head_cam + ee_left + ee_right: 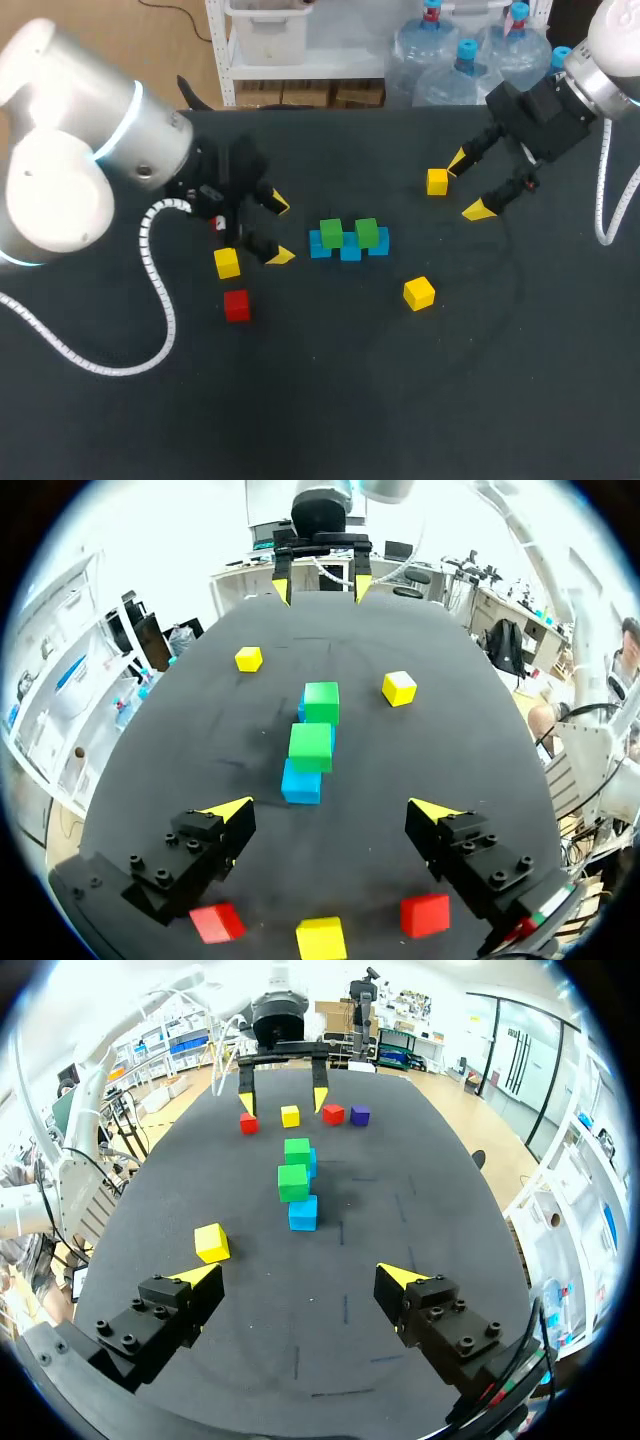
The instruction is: Place the blue cubes, place green cubes on the blue cubes, place the yellow cubes on the green cubes, then place the red cubes on the yellow cubes, and place purple cube on the red cubes.
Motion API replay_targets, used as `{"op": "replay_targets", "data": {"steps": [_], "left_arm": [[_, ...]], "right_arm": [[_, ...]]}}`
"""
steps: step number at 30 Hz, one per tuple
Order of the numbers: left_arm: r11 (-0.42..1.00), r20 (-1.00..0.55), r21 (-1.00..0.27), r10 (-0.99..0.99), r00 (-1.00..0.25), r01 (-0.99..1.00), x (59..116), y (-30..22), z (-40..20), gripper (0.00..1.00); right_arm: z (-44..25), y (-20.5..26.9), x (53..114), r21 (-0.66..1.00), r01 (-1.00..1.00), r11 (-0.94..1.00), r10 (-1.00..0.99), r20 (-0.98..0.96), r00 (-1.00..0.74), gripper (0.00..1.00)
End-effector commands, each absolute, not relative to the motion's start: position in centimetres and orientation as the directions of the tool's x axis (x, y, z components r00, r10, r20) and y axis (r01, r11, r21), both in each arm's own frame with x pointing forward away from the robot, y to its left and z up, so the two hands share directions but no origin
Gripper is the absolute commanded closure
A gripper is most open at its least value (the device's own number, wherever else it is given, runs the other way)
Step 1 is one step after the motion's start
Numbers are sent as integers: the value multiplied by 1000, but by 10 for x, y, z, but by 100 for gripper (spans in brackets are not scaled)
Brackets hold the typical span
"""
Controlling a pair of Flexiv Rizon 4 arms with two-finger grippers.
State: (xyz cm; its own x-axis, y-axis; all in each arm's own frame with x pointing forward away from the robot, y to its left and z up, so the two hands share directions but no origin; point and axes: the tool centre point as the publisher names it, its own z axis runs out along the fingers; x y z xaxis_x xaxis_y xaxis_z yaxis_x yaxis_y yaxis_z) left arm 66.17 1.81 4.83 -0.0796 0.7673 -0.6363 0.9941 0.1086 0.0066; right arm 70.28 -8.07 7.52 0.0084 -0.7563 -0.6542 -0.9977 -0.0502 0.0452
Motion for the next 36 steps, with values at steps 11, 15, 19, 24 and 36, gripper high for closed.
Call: {"op": "replay_targets", "data": {"steps": [11,15,19,24,36], "left_arm": [[178,-601,3,787,-140,984,633,57,67,0],[198,-594,7,790,-155,980,626,65,71,0],[204,-595,0,787,-164,979,623,70,73,0],[182,-605,-15,781,-154,983,622,69,73,0],[182,-605,-15,781,-154,983,622,69,73,0]], "right_arm": [[75,-81,703,45,-998,-51,-756,-655,9,0],[75,-81,703,45,-998,-51,-756,-655,9,0],[75,-81,703,45,-998,-51,-756,-655,9,0],[75,-81,703,45,-998,-51,-756,-655,9,0],[75,-81,703,45,-998,-51,-756,-655,9,0]]}}
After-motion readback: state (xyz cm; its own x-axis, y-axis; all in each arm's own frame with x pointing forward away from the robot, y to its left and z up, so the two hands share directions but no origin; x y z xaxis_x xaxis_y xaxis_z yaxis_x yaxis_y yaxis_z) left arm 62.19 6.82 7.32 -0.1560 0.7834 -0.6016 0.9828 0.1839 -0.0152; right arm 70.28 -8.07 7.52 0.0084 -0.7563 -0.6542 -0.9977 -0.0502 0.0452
